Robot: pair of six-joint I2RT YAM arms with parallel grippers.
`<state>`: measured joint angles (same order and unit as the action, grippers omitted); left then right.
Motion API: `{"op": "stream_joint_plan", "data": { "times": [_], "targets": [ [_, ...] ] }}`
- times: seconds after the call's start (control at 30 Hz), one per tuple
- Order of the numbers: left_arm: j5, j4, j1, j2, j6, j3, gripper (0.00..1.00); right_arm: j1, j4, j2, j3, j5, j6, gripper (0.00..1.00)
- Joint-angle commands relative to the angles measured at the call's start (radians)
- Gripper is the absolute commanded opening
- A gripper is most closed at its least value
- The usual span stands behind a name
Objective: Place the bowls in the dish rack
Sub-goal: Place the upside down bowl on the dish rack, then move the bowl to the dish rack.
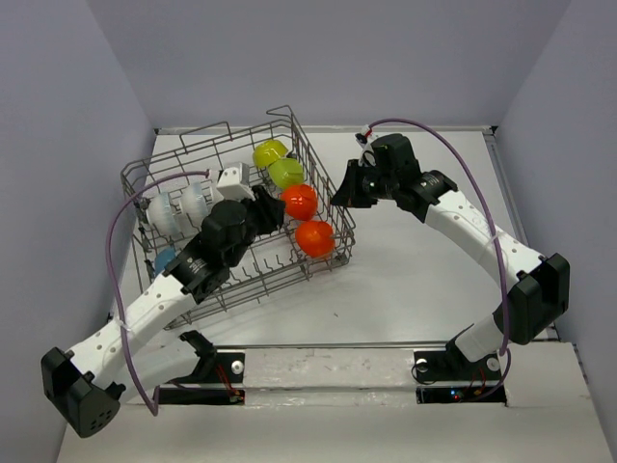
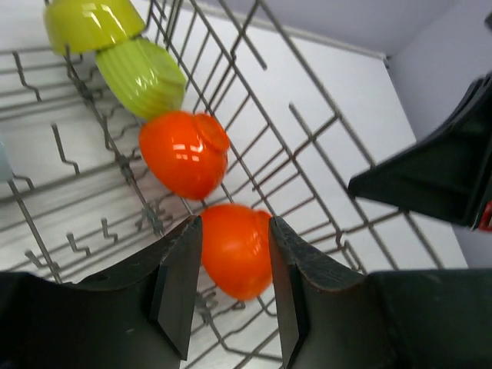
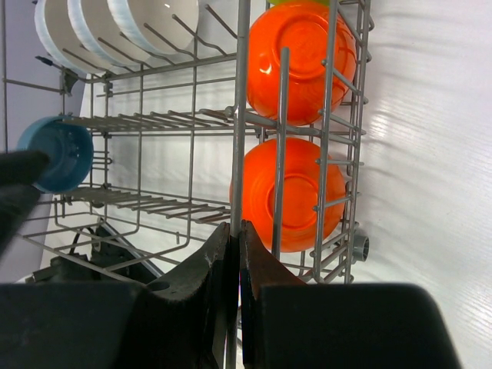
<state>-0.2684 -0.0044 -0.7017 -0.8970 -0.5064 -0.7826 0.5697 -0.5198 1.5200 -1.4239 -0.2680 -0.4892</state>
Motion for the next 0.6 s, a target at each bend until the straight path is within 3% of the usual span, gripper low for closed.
{"op": "stream_joint_plan", "data": {
  "times": [0.0, 0.3, 0.57],
  "targets": [
    [-0.153, -0.016, 0.019, -0.092, 0.072, -0.142, 0.50, -0.010, 0.012, 0.002, -0.003, 0.023, 0.060, 0.05],
    [-0.150, 0.044, 0.146, -0.347, 0.140, -0.366, 0.50, -0.010, 0.010, -0.007, 0.013, 0.026, 0.055, 0.05],
    [-0.203, 0.023, 0.160, -0.577, 0.216, -0.541, 0.49, -0.010, 0.004, -0.007, 0.008, 0.026, 0.058, 0.05]
  ]
}}
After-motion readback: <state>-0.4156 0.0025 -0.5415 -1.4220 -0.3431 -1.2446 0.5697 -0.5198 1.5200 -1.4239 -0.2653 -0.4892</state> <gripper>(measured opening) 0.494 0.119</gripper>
